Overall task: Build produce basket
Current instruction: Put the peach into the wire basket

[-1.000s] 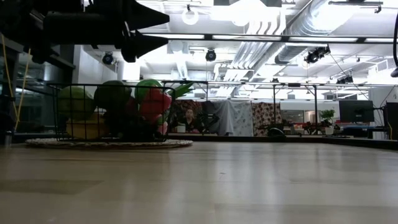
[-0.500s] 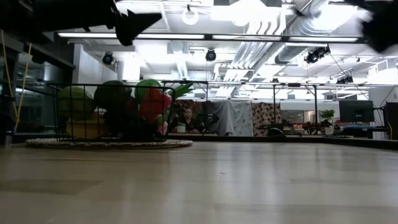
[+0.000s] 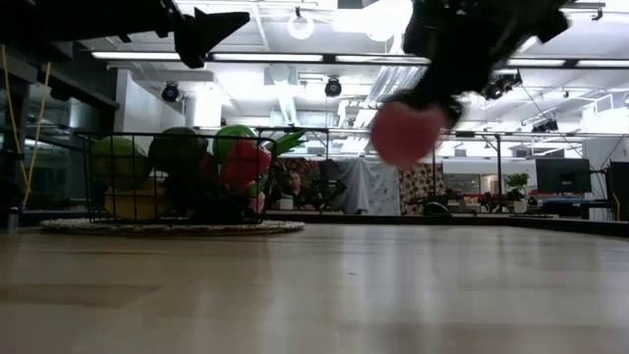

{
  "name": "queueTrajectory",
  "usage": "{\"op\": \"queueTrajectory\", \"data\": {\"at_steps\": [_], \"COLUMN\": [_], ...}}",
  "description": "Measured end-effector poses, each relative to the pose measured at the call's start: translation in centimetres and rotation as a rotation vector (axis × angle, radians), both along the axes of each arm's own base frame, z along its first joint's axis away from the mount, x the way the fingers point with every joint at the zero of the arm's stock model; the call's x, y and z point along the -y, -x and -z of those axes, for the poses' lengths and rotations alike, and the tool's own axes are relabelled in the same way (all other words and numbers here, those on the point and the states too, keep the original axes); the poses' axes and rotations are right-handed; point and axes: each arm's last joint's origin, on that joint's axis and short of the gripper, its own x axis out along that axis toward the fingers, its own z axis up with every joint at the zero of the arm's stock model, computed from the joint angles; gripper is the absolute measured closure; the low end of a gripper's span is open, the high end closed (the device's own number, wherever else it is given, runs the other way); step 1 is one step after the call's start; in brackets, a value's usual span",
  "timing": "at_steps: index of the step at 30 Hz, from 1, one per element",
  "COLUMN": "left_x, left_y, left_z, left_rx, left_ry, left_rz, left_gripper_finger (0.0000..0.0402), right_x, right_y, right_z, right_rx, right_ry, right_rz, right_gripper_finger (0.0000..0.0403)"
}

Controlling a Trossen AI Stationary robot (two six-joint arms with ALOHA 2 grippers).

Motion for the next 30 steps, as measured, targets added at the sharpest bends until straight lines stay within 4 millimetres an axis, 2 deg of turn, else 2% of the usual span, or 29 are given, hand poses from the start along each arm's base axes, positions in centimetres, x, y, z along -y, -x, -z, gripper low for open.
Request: {"op": "queueTrajectory", "data": {"at_steps": [5,8,13,17,21,25,30], "left_x": [0.2,0.1,0.0,-0.2,-0.2,-0.3,-0.3], "left_y": [-0.1,0.0,0.0,0.2,0.5,0.9,1.0], "left_z": [0.5,0.6,1.1,1.3,0.7,0.3,0.4], "left_rx": [-0.057,-0.072,-0.132,-0.152,-0.136,-0.123,-0.141], "left_ry": [-0.006,0.009,0.031,0.029,-0.028,-0.038,-0.030], "left_rz": [0.008,-0.007,-0.046,-0.095,-0.119,-0.144,-0.141], "left_gripper_finger": [0.0025,0.0025,0.0025,0.0025,0.0025,0.0025,0.0025], "right_x": [2.2,3.5,5.3,6.1,7.0,7.7,7.7], "right_y": [-2.5,-2.9,-0.7,1.3,1.6,1.1,0.8], "right_z": [-0.4,-0.1,2.7,3.8,3.4,2.1,1.9], "right_rx": [0.229,0.369,0.503,0.630,0.684,0.703,0.690], "right_ry": [0.228,0.291,0.281,0.239,0.239,0.252,0.253], "right_rz": [-0.068,-0.054,0.038,0.116,0.126,0.102,0.086], "right_gripper_finger": [0.0184,0.0184,0.0184,0.0177,0.0174,0.0173,0.0172]}}
